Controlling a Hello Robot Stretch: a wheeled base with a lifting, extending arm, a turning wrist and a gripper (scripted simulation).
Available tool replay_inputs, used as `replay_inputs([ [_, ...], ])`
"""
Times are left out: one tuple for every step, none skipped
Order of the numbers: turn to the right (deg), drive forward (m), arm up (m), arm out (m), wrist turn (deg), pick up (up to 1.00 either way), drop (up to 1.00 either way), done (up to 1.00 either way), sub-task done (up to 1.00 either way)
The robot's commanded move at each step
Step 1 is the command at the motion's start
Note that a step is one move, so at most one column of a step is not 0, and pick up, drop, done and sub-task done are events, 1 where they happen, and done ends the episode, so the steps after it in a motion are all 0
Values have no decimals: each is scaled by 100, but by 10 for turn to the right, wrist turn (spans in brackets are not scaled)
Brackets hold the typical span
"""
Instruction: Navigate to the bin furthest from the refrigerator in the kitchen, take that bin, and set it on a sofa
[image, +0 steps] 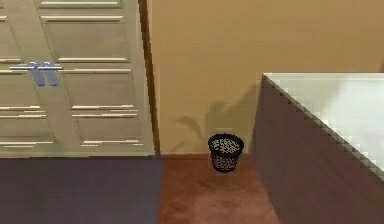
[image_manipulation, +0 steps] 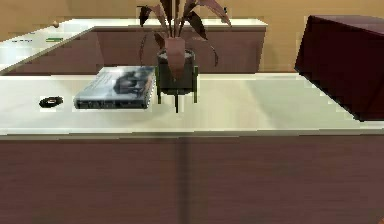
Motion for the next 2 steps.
replay_inputs([
  [30,0,0,0,0,0,0,0,0],
  [0,75,0,0,0,0,0,0,0],
])
